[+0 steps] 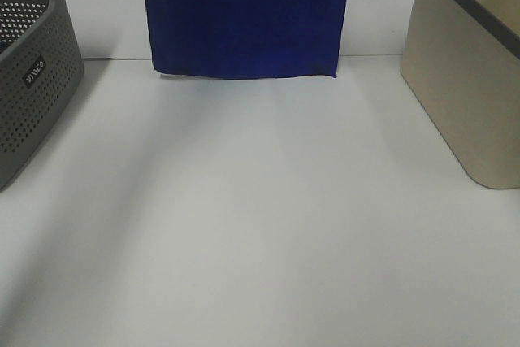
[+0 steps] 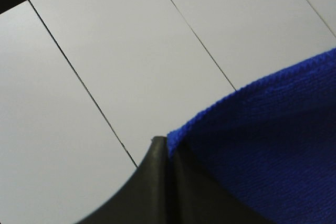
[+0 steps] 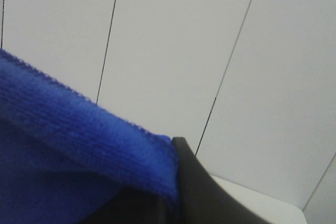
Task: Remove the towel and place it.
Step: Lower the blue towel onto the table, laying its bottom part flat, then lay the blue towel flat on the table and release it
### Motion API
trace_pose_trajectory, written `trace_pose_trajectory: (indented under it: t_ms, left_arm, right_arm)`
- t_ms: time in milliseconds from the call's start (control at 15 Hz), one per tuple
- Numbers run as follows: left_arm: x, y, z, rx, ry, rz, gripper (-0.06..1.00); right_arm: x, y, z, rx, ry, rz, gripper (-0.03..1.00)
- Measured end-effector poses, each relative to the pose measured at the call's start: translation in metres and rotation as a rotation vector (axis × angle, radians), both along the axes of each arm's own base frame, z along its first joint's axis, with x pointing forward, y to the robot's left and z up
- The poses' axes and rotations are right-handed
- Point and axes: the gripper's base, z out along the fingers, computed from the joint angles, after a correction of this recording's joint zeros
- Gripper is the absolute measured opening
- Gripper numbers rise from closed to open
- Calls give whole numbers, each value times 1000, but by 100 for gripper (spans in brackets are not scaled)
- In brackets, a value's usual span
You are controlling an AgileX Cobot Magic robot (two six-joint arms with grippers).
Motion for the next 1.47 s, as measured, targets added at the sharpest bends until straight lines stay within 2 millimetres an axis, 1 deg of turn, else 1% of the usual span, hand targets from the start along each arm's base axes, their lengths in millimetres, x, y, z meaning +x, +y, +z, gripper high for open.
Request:
trace_pose_trajectory:
  t_ms: [67, 133, 267, 400, 467, 667, 800, 867, 933, 1133, 1200, 1333, 1467]
  left_arm:
    - [1, 0, -2, 11, 34, 11, 0]
    - [2, 1, -9, 14, 183, 30, 0]
    - [-7, 1, -11, -3, 408, 33, 0]
    - [-31, 1, -6, 14, 630, 33, 0]
    - [-38, 2, -2, 19, 664, 33, 0]
    - [-72, 10, 4, 61, 921, 40, 0]
    - [-86, 12, 5, 66, 1033, 41, 0]
    - [-89, 12, 4, 63, 1065, 42, 0]
    - [-93, 13, 3, 54, 1109, 42, 0]
    - [-105, 16, 8, 12, 1137, 33, 0]
    - [-112, 18, 9, -4, 1159, 38, 0]
    - [-128, 23, 8, -17, 1204, 40, 0]
    - [-145, 26, -1, -15, 1270, 25, 0]
  right_arm:
    - [0, 0, -2, -3, 18, -2, 2]
    - [-3, 0, -8, 13, 111, 3, 2]
    - [-14, 0, -13, 47, 279, 23, 2]
    - [-36, -2, -7, 55, 437, 48, 2]
    - [-40, -3, -6, 51, 469, 52, 2]
    - [-78, -8, 5, 28, 665, 89, 2]
    - [-96, -9, 8, 9, 767, 115, 2]
    - [-102, -9, 8, 7, 802, 129, 2]
    - [-104, -9, 9, 6, 812, 132, 2]
    - [-107, -8, 9, 23, 834, 147, 2]
    - [-112, -7, 12, 45, 840, 161, 2]
    - [-122, -7, 11, 69, 869, 181, 2]
    - [-137, -8, 5, 84, 917, 193, 2]
